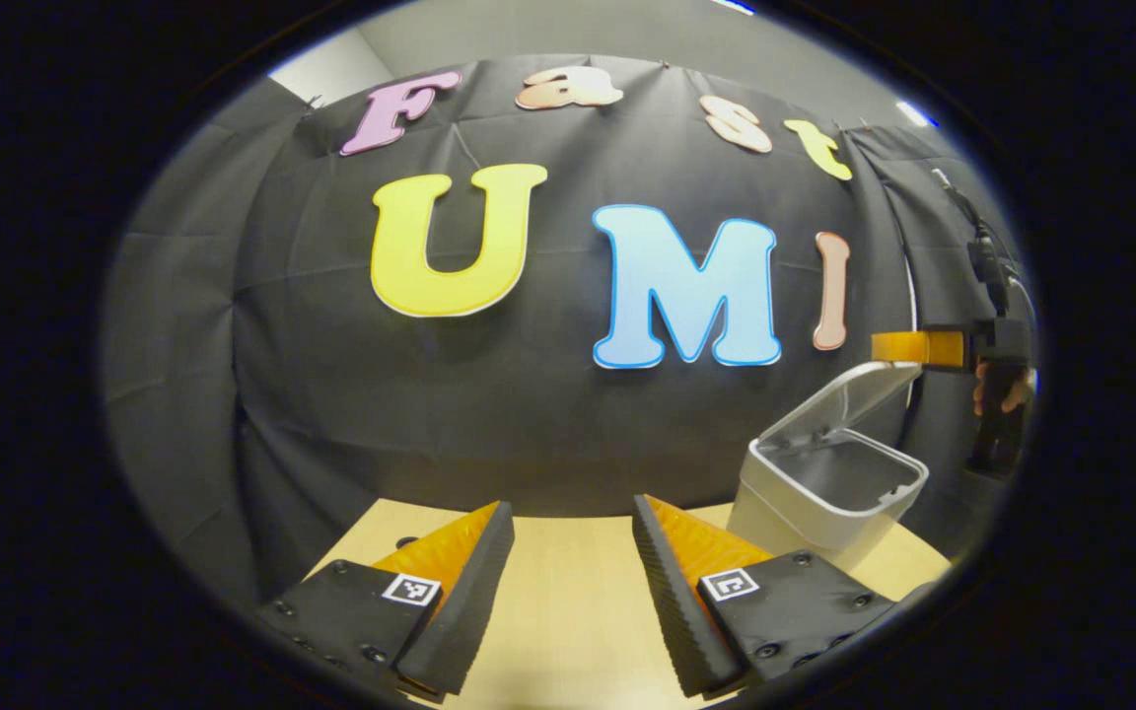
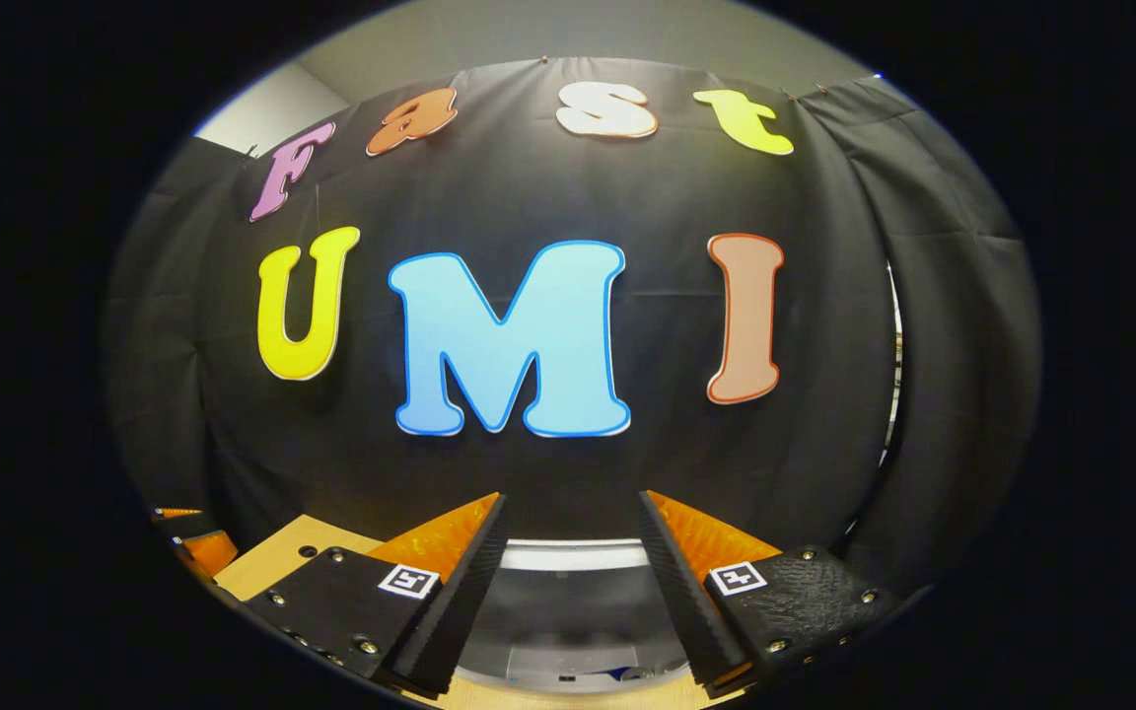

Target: Press the lid of the desktop garbage bin to open it, pick up the crumpled paper on the desktop and throw it into the bin, then pick up the pop can on the desktop and drop it into the bin, and finally close the garbage bin lid.

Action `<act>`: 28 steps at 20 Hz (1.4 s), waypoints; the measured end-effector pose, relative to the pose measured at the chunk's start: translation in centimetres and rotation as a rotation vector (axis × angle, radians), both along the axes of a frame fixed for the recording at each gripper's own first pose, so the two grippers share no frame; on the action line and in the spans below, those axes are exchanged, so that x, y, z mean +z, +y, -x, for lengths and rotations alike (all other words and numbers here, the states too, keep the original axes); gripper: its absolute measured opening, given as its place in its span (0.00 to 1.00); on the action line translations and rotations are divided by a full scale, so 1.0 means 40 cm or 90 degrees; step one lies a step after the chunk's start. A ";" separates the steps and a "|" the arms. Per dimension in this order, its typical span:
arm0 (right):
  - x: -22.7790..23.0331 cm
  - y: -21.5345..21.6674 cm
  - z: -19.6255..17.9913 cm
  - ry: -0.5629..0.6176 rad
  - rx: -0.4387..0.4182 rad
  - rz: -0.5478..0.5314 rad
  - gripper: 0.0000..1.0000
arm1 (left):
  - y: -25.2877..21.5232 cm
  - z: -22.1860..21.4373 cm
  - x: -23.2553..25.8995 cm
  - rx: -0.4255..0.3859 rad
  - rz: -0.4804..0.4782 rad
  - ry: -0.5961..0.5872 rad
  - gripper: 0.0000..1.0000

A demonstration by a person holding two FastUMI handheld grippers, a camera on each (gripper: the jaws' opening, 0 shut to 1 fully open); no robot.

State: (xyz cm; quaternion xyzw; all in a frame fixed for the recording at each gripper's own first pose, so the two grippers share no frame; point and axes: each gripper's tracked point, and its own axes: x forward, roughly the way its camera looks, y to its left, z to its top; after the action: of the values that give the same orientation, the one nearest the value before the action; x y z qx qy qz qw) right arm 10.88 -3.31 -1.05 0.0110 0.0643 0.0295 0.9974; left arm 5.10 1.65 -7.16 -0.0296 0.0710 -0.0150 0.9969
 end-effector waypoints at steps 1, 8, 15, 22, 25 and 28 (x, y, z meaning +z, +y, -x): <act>-0.033 0.000 0.011 0.019 -0.001 0.005 0.84 | -0.006 0.003 0.003 -0.003 0.002 -0.001 0.81; -0.178 0.005 0.057 0.084 -0.004 -0.003 0.87 | -0.012 0.033 0.011 -0.003 -0.005 0.000 0.81; -0.235 0.008 0.065 0.105 -0.004 0.006 0.87 | -0.019 0.053 0.009 -0.002 -0.007 0.003 0.83; -0.250 0.009 0.072 0.078 -0.003 0.021 0.88 | -0.018 0.055 0.003 0.002 -0.009 0.007 0.81; -0.257 0.007 0.074 0.053 -0.004 0.001 0.88 | -0.021 0.058 0.000 0.001 -0.009 0.010 0.80; -0.260 0.011 0.076 0.023 -0.009 -0.003 0.88 | -0.024 0.058 -0.002 0.001 -0.011 0.010 0.82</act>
State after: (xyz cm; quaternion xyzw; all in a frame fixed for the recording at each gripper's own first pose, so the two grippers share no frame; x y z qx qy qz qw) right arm 7.85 -2.89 -11.44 0.0140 0.0823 0.0227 0.9962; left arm 2.78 0.69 -7.24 -0.0212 0.0790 -0.0137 0.9966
